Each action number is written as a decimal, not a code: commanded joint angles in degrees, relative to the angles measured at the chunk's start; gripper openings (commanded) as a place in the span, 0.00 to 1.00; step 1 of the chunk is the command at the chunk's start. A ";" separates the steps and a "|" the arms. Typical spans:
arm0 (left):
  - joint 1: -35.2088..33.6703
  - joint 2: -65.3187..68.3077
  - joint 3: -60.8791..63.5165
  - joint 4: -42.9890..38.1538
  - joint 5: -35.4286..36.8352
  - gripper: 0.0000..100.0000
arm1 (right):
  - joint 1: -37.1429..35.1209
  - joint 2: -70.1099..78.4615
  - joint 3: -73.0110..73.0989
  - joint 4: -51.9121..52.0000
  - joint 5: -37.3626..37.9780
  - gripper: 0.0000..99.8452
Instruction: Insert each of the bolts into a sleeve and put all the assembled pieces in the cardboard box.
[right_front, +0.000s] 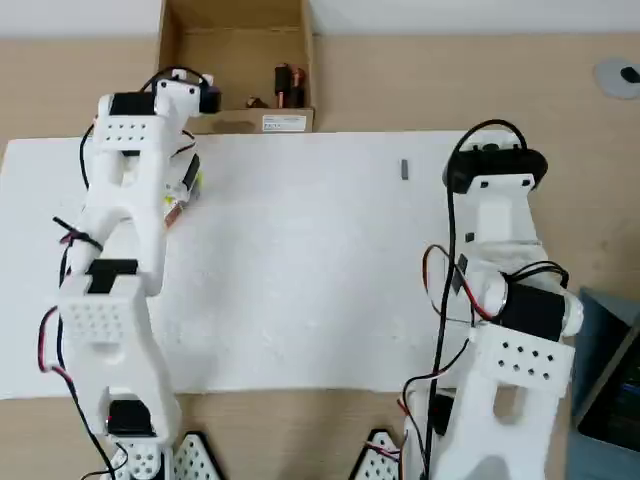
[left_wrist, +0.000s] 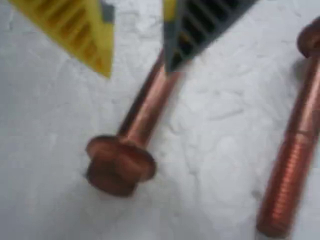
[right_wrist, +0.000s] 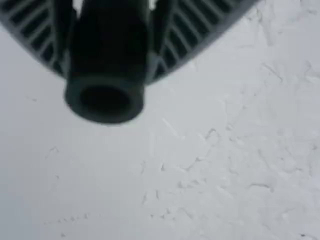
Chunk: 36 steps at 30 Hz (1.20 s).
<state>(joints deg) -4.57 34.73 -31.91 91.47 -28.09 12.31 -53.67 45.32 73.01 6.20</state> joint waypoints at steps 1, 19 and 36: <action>-0.97 3.03 -9.32 2.29 -1.23 0.08 | 0.75 -1.27 -0.13 -1.05 -0.44 0.01; -0.35 9.89 -14.86 3.87 -2.02 0.08 | 0.48 -1.10 -0.13 -1.14 -0.70 0.01; 0.97 16.48 -15.38 3.52 -2.90 0.08 | 0.48 -1.10 -0.13 -1.14 -0.70 0.01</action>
<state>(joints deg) -2.99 50.73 -45.63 95.08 -30.64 12.31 -53.67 45.32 73.01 5.85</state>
